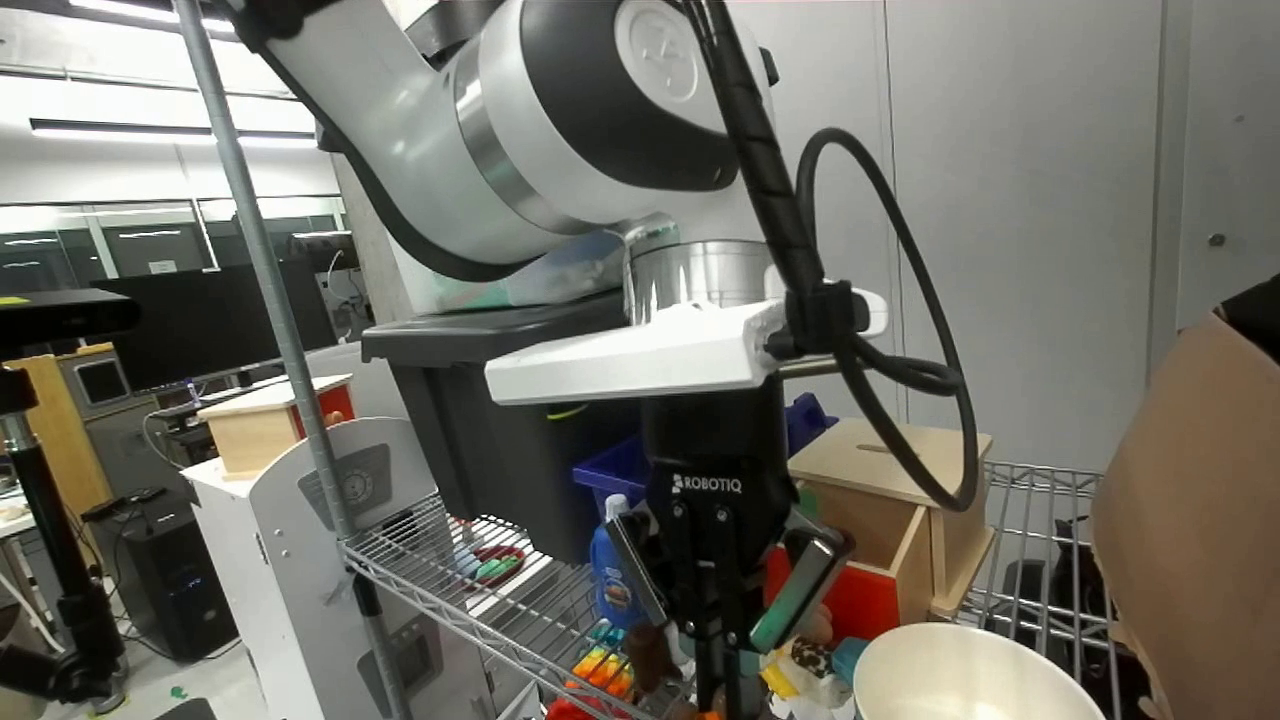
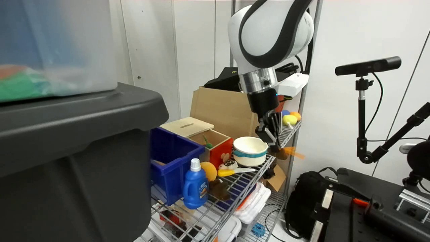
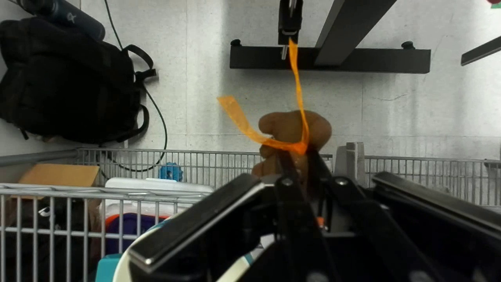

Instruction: Put the brown bear with the orange ribbon in the dish

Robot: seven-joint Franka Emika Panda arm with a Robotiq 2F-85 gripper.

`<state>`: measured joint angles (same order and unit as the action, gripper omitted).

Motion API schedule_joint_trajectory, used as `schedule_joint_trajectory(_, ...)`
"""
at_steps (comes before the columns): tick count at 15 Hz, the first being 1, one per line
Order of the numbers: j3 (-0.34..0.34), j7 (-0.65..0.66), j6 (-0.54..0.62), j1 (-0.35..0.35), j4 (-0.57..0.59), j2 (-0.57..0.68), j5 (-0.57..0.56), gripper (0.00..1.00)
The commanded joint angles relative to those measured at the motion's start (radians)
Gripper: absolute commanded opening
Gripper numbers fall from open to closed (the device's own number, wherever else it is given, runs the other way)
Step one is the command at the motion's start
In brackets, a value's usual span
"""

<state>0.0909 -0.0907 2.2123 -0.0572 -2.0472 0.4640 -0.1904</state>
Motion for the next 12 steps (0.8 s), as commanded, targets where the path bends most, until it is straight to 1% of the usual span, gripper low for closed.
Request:
schedule_joint_trajectory(1,0.022,0.029,-0.019,0.002,-0.027,-0.048,-0.039,0.03)
schedule_joint_trajectory(12,0.050,0.009,-0.045,-0.019,0.038,-0.014,-0.071,0.03)
